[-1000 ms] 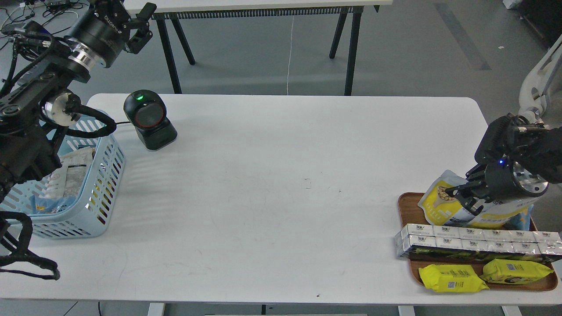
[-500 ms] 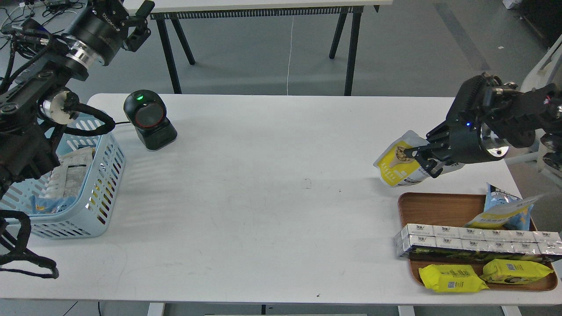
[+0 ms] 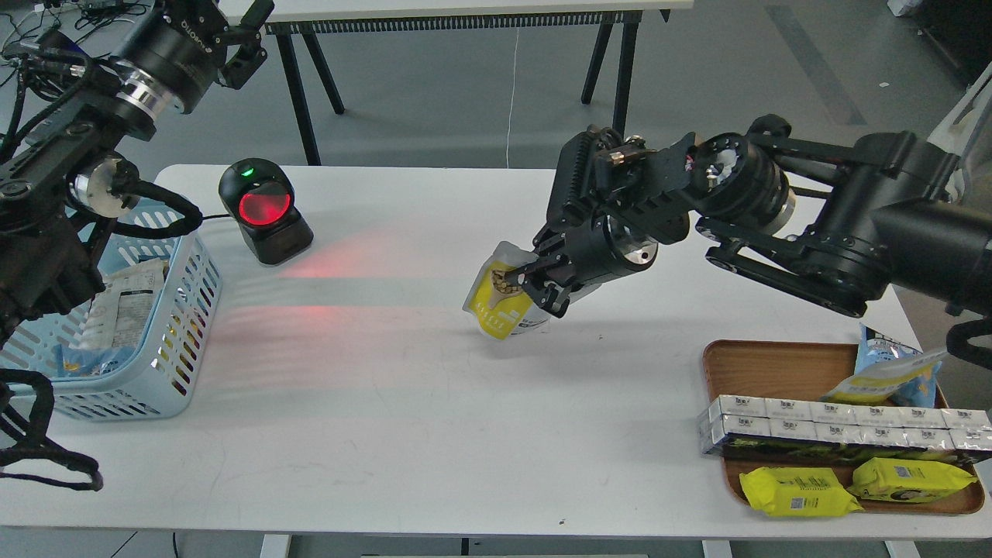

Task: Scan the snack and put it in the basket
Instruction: 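Lift the packet and carry it toward the table center, lowering it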

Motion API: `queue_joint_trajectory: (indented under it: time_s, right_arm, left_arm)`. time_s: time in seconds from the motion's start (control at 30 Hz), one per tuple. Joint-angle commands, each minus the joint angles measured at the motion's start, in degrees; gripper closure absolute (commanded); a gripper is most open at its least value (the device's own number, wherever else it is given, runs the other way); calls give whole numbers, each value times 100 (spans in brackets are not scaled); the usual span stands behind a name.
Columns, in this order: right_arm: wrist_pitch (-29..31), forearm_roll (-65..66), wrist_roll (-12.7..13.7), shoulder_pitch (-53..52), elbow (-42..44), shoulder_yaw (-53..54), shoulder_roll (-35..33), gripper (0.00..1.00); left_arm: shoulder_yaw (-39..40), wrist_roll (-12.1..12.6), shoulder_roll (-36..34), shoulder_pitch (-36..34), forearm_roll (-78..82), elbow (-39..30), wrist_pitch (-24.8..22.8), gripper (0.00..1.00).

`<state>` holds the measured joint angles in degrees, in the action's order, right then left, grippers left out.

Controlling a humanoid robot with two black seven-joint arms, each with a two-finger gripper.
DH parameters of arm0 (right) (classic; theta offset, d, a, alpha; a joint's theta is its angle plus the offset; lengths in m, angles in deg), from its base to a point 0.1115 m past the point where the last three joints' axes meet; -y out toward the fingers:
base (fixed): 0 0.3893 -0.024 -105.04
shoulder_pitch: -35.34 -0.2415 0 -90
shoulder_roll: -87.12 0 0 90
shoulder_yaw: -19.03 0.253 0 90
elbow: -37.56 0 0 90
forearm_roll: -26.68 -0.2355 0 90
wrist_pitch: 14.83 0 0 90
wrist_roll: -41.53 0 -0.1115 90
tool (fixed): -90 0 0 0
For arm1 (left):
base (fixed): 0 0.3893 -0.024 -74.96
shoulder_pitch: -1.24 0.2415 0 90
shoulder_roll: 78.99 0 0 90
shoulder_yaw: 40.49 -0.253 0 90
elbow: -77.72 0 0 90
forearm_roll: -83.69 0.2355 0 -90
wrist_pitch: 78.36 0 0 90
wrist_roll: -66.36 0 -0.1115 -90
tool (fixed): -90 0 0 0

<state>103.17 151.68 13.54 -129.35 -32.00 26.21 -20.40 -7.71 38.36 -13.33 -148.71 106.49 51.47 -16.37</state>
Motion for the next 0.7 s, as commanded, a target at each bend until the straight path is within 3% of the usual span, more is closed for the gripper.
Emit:
queue_joint_trajectory:
  time_s: [0.0, 0.4, 0.5, 0.67]
  right_arm:
    - [0, 0, -1, -2, 171, -147, 477, 100]
    - [0, 0, -1, -125, 180, -208, 759, 96]
    - [0, 0, -1, -125, 171, -243, 759, 91]
    - [0, 0, -1, -116, 171, -358, 768, 71]
  left_arm:
    - [0, 0, -27, 1, -4, -2, 1, 0]
    - [9, 0, -124, 1, -4, -2, 1, 0]
    - [9, 0, -115, -8, -4, -2, 1, 0]
    - [9, 0, -115, -8, -4, -2, 1, 0]
